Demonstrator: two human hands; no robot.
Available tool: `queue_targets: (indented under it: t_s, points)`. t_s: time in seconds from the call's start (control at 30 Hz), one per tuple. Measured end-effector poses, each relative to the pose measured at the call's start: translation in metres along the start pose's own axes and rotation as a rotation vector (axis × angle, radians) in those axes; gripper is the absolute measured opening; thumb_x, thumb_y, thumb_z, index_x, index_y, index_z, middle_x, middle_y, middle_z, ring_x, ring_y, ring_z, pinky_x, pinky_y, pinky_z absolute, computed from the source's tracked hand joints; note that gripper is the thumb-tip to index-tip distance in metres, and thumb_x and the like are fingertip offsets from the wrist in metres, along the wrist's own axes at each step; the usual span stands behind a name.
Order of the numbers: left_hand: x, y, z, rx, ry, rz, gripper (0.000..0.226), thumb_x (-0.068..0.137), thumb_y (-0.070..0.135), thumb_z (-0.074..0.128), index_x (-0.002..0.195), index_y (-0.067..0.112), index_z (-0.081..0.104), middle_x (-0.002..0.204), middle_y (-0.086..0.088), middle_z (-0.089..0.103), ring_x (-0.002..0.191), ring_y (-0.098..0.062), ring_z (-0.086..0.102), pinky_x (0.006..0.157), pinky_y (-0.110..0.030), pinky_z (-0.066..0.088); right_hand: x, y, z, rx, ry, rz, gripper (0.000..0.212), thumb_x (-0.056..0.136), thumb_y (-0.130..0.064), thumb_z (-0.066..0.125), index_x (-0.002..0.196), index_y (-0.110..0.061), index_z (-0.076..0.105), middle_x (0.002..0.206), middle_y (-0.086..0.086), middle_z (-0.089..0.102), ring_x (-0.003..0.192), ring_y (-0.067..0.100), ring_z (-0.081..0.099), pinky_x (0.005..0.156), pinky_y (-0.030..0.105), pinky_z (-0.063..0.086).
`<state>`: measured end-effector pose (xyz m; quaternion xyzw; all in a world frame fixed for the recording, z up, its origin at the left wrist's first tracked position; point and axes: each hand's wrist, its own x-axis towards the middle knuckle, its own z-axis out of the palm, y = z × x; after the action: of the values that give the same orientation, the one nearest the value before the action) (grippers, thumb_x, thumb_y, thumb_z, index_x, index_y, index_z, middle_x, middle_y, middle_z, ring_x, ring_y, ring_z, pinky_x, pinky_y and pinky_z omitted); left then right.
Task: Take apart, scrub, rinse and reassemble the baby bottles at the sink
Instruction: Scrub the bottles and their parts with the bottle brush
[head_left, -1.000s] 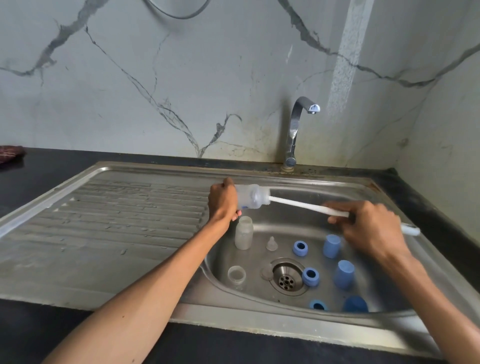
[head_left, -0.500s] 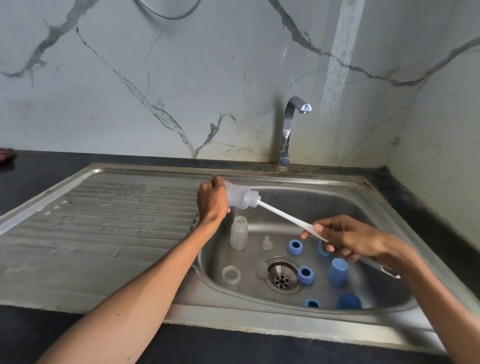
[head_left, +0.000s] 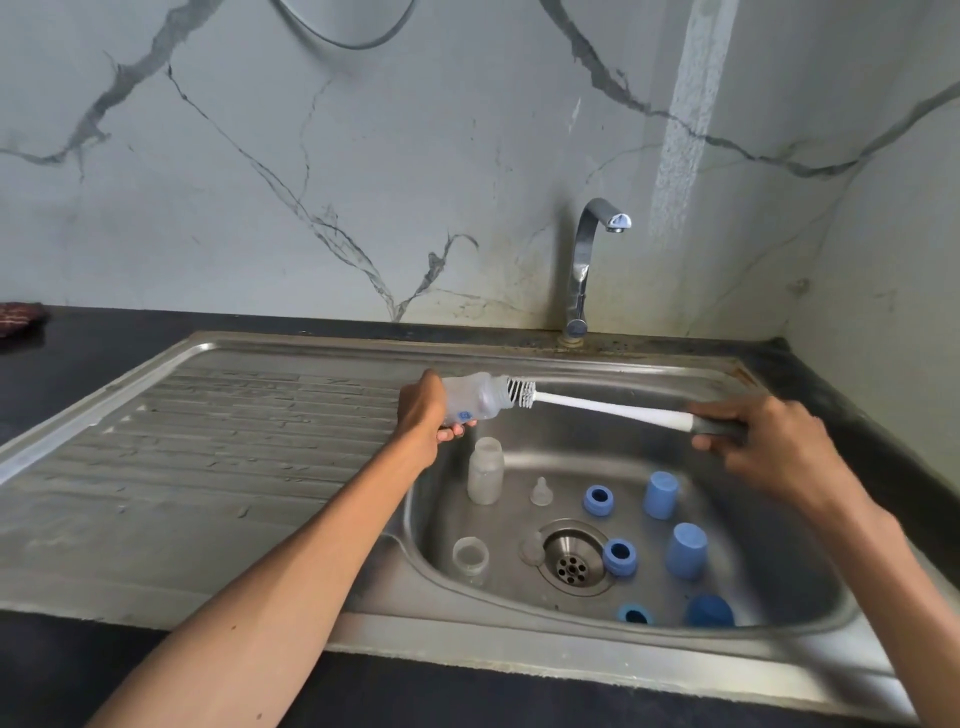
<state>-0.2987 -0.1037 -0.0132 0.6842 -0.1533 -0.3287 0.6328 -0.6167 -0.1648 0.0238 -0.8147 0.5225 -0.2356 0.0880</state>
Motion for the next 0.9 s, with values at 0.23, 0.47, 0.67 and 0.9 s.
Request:
queue_targets:
  t_s: [0.23,0.47,0.67,0.9]
  points:
    - [0.015,0.0,-0.007,-0.233,0.201,0.018,0.048,0.097,0.052,0.054,0.086,0.006,0.06,0.08,-0.018,0.067,0.042,-0.022,0.055,0.031,-0.021,0.038,0.011,0.022,-0.008,0.089,-0.164,0.072,0.018,0.099,-0.033,0.056,0.088,-0.043,0.067,0.091,0.002,0.07,0.078,0.022,0.06,0.07,0.037,0.047]
    - [-0.003,0.001,0.012,-0.448,-0.272,0.024,0.051,0.087,0.049,0.069,0.109,0.003,0.063,0.102,-0.016,0.066,0.081,-0.02,0.065,0.062,-0.028,0.06,0.002,-0.011,0.012,0.206,-0.264,-0.124,0.017,0.102,-0.026,0.051,0.103,-0.035,0.066,0.077,-0.001,0.066,0.067,0.018,0.057,0.061,0.027,0.042]
    - [-0.004,-0.006,0.014,-0.441,-0.511,0.009,0.025,0.09,0.016,0.072,0.105,-0.002,0.065,0.098,-0.017,0.067,0.09,-0.025,0.065,0.081,-0.042,0.061,-0.004,-0.021,0.02,0.164,-0.18,-0.128,0.018,0.098,-0.028,0.057,0.111,-0.023,0.069,0.076,0.001,0.068,0.073,0.021,0.065,0.062,0.026,0.047]
    - [0.007,-0.008,0.008,-0.105,-0.364,0.251,0.031,0.08,0.02,0.082,0.106,0.007,0.074,0.103,-0.014,0.075,0.094,-0.021,0.069,0.092,-0.039,0.055,-0.003,-0.013,0.006,0.167,-0.166,-0.07,0.035,0.093,-0.027,0.067,0.128,-0.03,0.066,0.102,-0.004,0.07,0.09,0.015,0.061,0.074,0.026,0.043]
